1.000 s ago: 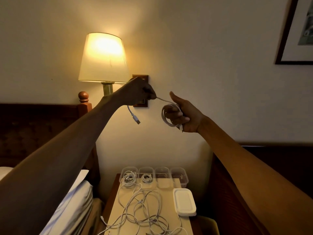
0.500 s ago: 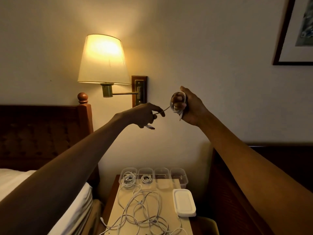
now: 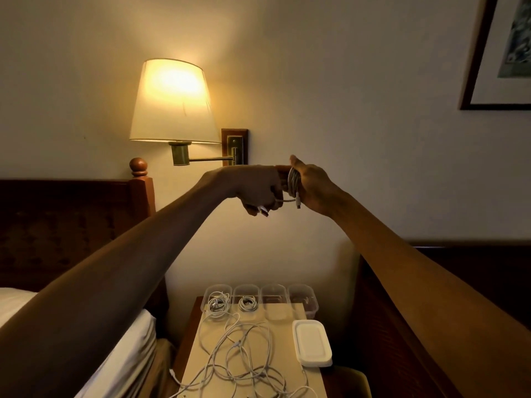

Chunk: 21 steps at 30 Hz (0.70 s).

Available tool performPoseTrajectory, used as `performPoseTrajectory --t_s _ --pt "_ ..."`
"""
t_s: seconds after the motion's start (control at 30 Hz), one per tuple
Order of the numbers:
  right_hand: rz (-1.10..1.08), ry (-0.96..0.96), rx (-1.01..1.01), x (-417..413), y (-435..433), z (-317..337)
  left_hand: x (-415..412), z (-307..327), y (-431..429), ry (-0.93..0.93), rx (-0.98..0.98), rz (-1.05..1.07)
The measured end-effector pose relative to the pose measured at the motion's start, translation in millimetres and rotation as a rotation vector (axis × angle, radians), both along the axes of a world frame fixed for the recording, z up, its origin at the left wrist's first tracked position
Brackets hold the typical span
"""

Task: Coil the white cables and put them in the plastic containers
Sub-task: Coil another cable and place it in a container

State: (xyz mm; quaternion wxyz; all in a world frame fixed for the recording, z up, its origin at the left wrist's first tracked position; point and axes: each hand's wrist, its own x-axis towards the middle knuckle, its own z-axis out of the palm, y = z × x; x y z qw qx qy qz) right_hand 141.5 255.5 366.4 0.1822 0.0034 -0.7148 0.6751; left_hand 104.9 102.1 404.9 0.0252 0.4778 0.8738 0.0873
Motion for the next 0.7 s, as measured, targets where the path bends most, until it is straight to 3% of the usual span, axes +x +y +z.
performPoseTrajectory --t_s 0.13,0.3,0.5,0.6,0.7 --pt "0.12 -0.047 -0.116 3.0 7.2 -3.3 -1.2 12.6 -12.9 -0.028 0.133 -0.063" --pt "0.275 -0.23 0.091 2.1 3.4 -7.6 6.1 36.9 -20.3 -0.024 0.085 -0.091" --pt "0.389 -0.298 0.043 4.0 0.3 -10.3 9.3 49.5 -17.9 0.328 0.042 -0.001" --pt "0.467 -0.308 -0.078 5.2 2.4 -10.8 5.4 46.9 -21.6 0.485 0.04 0.055" --pt "0.685 -0.351 -0.352 5.1 5.3 -10.1 -3.9 33.6 -20.1 0.426 0.19 -0.024"
